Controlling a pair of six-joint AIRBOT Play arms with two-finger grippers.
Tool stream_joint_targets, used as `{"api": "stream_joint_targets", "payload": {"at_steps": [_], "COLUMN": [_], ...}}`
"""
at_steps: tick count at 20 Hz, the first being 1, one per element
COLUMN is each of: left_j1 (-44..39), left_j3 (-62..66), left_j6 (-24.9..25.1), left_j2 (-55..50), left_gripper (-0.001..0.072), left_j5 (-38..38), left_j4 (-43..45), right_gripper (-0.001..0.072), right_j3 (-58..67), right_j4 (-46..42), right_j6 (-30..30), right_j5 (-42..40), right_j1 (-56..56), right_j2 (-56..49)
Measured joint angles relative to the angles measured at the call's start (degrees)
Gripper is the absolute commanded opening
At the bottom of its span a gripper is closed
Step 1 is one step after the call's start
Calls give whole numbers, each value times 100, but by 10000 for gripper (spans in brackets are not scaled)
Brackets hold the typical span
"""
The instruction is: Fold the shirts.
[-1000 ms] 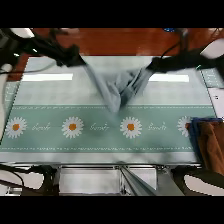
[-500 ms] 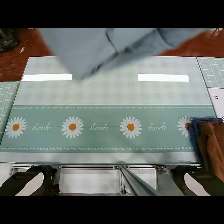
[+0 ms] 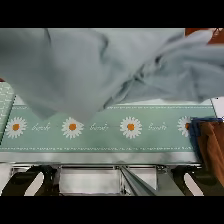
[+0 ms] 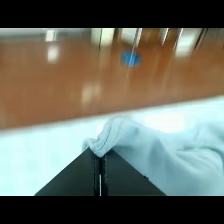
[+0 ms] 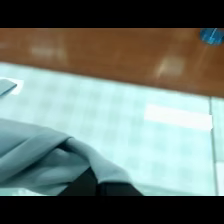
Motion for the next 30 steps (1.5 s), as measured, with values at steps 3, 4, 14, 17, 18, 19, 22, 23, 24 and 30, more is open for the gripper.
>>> {"api": "stream_joint_targets", "payload": {"at_steps": [3,4,14,17,18,19,22,23,24,30], "left_j1": [0,0,2,2,4,7,7,7,7,149], "left_j3": [-1220,-1729,-5696,-6024,-6081,-6113,-6048,-5949,-5812,-4516], "left_j6": [-304,-428,-1290,-1390,-1388,-1366,-1311,-1261,-1191,-813], "left_j2": [468,636,835,42,-315,-678,-1849,-2199,-2551,-3764], "left_gripper": [16,16,16,17,17,17,17,17,18,505], "left_j5": [-374,-426,254,1193,1547,1923,2911,3182,3405,3469], "left_j4": [184,291,1145,1064,920,745,168,-17,-177,-553], "right_gripper": [20,20,20,20,20,20,21,21,21,406], "right_j3": [-1062,-1388,-3510,-3814,-3851,-3853,-3530,-3320,-3042,-1263], "right_j4": [138,166,-765,-715,-636,-540,-197,-103,13,332], "right_j6": [142,188,334,175,111,63,-44,-59,-70,63], "right_j5": [199,264,140,-549,-863,-1154,-1954,-2144,-2341,-2675], "right_j1": [0,0,0,0,-2,-2,-2,-2,-4,-66], "right_j2": [376,485,153,-798,-1176,-1582,-3005,-3447,-3906,-5567]}}
